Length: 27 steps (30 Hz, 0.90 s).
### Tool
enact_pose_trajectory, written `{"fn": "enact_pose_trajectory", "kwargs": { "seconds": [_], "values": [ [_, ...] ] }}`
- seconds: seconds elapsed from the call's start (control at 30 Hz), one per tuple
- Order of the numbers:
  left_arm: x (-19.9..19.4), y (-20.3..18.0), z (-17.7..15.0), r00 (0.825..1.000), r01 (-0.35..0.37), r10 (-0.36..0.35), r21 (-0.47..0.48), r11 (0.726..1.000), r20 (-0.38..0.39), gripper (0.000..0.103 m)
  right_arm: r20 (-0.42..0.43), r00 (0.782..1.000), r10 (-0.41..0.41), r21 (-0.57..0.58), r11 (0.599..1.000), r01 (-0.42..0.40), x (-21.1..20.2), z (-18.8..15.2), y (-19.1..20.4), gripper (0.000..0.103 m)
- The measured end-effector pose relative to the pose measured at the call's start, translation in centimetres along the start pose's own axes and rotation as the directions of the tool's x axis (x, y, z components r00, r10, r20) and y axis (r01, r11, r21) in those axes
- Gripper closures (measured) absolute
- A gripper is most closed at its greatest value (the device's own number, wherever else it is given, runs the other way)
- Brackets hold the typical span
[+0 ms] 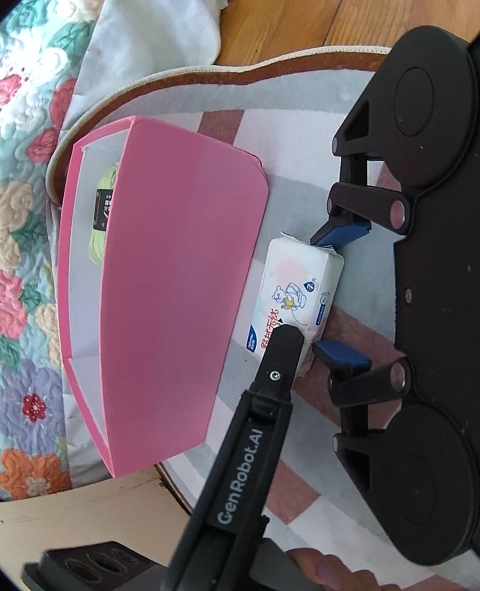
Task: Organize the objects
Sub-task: 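Lower the left tool onto the white wet-wipes pack and close it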
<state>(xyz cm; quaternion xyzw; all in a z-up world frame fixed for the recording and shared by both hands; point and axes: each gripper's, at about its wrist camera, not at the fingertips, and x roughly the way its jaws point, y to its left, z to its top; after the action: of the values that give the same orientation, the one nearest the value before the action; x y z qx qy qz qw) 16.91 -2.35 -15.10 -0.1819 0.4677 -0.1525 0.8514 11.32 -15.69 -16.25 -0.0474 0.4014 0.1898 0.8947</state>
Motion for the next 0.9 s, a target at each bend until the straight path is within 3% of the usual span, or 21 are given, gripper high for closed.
{"fn": "enact_pose_trajectory", "kwargs": {
  "seconds": [0.33,0.63,0.9],
  "values": [
    [-1.0,0.1,0.0,0.999,0.011,-0.013,-0.043,0.999,-0.042,0.064,-0.03,1.0,-0.002,0.002,1.0,0.002,-0.9,0.1,1.2,0.042],
    [-1.9,-0.3,0.2,0.994,0.01,-0.011,-0.008,1.0,-0.104,0.064,-0.051,0.999,0.004,-0.01,1.0,-0.005,-1.6,0.6,2.6,0.028],
    [-3.5,-0.8,0.0,0.996,0.007,-0.006,0.01,1.0,-0.086,0.064,-0.036,0.999,-0.018,-0.028,0.999,0.017,-2.1,1.3,3.9,0.02]
  ]
}}
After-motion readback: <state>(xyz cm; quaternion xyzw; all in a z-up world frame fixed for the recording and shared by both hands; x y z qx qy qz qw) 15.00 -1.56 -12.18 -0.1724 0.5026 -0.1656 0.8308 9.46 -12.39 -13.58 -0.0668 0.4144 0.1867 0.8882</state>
